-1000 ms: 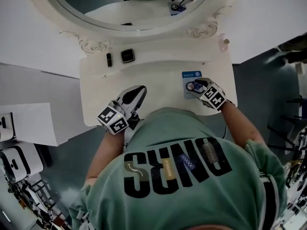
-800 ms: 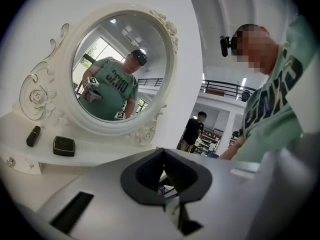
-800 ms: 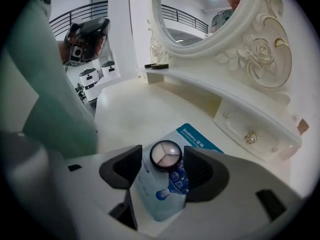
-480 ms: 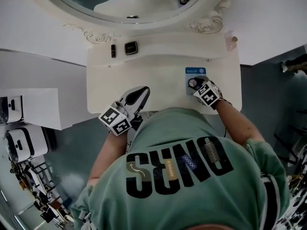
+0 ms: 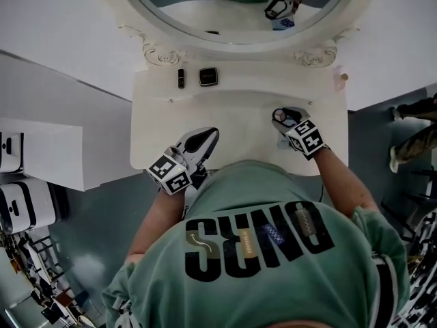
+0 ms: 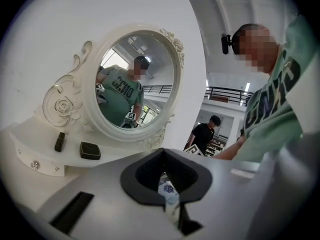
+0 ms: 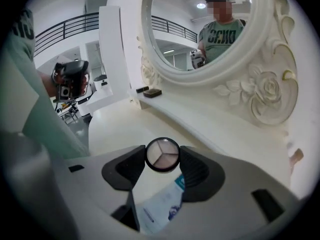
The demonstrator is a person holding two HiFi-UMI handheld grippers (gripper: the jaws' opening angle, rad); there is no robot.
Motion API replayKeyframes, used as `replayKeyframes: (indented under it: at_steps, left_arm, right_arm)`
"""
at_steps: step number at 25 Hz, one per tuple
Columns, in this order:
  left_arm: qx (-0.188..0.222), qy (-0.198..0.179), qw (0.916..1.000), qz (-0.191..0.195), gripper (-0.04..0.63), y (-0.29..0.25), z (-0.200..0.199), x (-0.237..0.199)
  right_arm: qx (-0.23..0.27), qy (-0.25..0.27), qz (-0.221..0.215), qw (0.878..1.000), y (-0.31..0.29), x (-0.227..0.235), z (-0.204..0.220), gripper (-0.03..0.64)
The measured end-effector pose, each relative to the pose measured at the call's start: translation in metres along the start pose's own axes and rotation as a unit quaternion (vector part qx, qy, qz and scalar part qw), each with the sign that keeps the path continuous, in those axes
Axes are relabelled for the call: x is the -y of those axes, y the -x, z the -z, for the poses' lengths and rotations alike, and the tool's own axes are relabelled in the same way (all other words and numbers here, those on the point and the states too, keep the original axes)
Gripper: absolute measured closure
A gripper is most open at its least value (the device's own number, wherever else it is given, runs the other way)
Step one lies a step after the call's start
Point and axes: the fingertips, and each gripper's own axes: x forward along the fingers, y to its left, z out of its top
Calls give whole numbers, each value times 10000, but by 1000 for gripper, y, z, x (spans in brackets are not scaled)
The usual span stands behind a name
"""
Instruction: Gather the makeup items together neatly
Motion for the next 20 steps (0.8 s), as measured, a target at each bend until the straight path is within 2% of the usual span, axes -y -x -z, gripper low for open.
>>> replayKeyframes:
  at_steps: [5,9,16,20]
  left_arm:
    - [81,-108,9997,203,586,40,-22,-39]
    - [100,-119,9995,261,586,78,-37,-74]
    - [106,-50,9998,160,586,142,-52,-124]
    - [146,46,9999,2,586,171,-56,-141]
  right_arm:
    - [170,60,283,9994,-29,-6,-82,407]
    - [127,-191,510,9984,-64,-3,-127,407]
    - [-93,-943,1048,9900,-118,23,-160,407]
    - [-212,-1560,1405,9775,-132,37,-155,405]
